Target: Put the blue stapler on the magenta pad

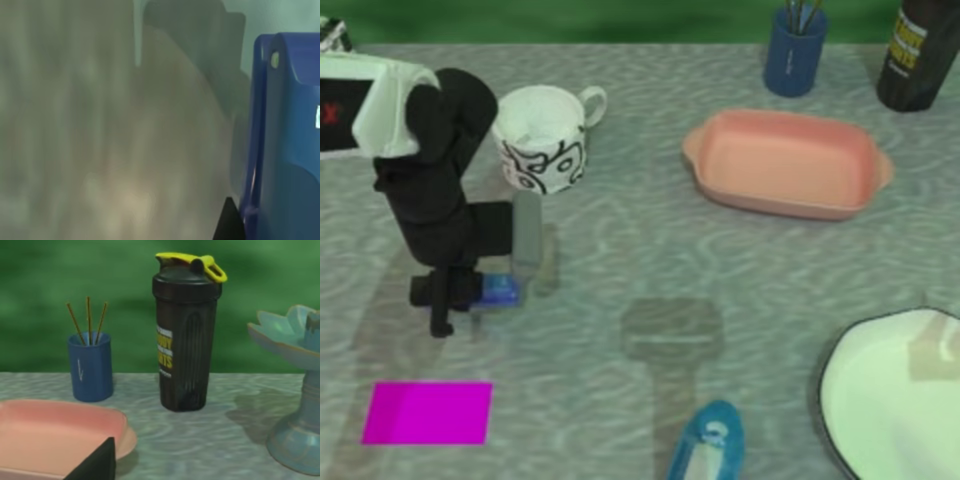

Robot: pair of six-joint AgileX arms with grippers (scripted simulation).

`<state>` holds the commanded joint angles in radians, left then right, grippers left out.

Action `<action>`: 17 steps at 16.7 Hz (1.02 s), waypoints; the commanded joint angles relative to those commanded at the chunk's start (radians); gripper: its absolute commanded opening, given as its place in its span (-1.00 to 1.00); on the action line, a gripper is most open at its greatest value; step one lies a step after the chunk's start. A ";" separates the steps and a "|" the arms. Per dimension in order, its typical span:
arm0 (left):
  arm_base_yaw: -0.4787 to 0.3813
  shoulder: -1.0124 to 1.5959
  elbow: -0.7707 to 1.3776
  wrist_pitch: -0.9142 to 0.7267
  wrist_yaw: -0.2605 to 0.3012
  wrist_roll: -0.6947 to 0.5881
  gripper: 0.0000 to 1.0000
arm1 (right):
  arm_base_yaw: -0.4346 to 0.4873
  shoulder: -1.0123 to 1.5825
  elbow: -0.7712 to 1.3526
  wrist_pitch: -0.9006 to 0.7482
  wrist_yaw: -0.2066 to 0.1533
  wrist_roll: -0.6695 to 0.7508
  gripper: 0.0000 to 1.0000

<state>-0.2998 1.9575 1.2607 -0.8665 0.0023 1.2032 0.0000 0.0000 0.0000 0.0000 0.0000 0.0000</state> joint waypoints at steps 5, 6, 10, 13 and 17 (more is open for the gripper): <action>0.011 -0.082 0.123 -0.223 -0.001 -0.005 -1.00 | 0.000 0.000 0.000 0.000 0.000 0.000 1.00; 0.012 -0.095 0.138 -0.245 -0.001 -0.006 -1.00 | 0.000 0.000 0.000 0.000 0.000 0.000 1.00; 0.013 -0.104 0.147 -0.258 -0.001 -0.008 -1.00 | 0.000 0.000 0.000 0.000 0.000 0.000 1.00; 0.007 -0.100 0.145 -0.258 -0.003 -0.016 -1.00 | 0.000 0.000 0.000 0.000 0.000 0.000 1.00; -0.004 -0.102 0.146 -0.297 -0.026 -0.156 -1.00 | 0.000 0.000 0.000 0.000 0.000 0.000 1.00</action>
<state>-0.3041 1.8559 1.4070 -1.1638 -0.0238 1.0476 0.0000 0.0000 0.0000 0.0000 0.0000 0.0000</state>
